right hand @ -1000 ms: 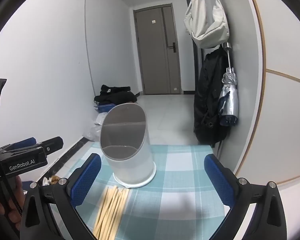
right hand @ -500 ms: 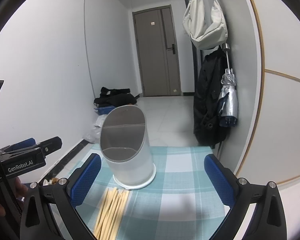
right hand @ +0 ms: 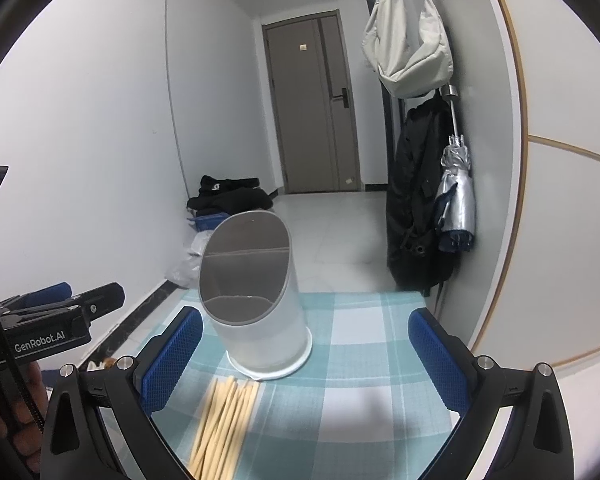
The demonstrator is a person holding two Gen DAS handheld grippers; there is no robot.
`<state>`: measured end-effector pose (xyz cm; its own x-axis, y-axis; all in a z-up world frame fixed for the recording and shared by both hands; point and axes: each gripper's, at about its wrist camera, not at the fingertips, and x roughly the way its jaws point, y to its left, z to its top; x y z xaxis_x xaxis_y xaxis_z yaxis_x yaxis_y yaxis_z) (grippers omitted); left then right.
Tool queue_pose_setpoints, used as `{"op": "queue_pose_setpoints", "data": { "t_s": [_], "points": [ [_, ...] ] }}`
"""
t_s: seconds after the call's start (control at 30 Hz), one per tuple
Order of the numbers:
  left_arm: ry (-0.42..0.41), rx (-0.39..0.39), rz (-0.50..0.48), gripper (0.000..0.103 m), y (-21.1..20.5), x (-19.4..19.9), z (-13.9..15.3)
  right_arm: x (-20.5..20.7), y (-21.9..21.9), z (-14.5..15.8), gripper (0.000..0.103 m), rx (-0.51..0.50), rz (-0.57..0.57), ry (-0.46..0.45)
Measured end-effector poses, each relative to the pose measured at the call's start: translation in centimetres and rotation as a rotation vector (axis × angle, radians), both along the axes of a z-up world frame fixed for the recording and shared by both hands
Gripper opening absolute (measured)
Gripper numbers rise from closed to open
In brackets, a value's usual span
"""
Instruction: Organize utensils
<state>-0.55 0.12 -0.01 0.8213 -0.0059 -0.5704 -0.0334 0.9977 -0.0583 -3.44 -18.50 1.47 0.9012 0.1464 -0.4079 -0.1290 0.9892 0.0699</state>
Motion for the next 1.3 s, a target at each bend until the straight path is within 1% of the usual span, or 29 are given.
{"op": "queue_pose_setpoints", "data": {
  "t_s": [0.33,0.43,0.67,1.07,1.3],
  "points": [
    [0.012,0.006,0.004,0.094,0.03,0.2,-0.11,-0.06,-0.05,0.1,0.103,0.005,0.001,-0.006],
    [0.02,0.003,-0.001,0.094,-0.03,0.29,-0.19,-0.17,0.05,0.12,0.103,-0.015,-0.014,-0.016],
    [0.022,0.001,0.01,0.094,0.11,0.33,-0.21,-0.05,-0.14,0.09,0.103,0.009,-0.008,-0.002],
    [0.019,0.002,0.013,0.094,0.13,0.36,-0.2,0.01,-0.16,0.09,0.103,0.007,-0.005,0.007],
    [0.024,0.0,0.02,0.094,0.24,0.4,-0.29,0.07,-0.08,-0.05,0.103,0.024,0.025,0.025]
  ]
}}
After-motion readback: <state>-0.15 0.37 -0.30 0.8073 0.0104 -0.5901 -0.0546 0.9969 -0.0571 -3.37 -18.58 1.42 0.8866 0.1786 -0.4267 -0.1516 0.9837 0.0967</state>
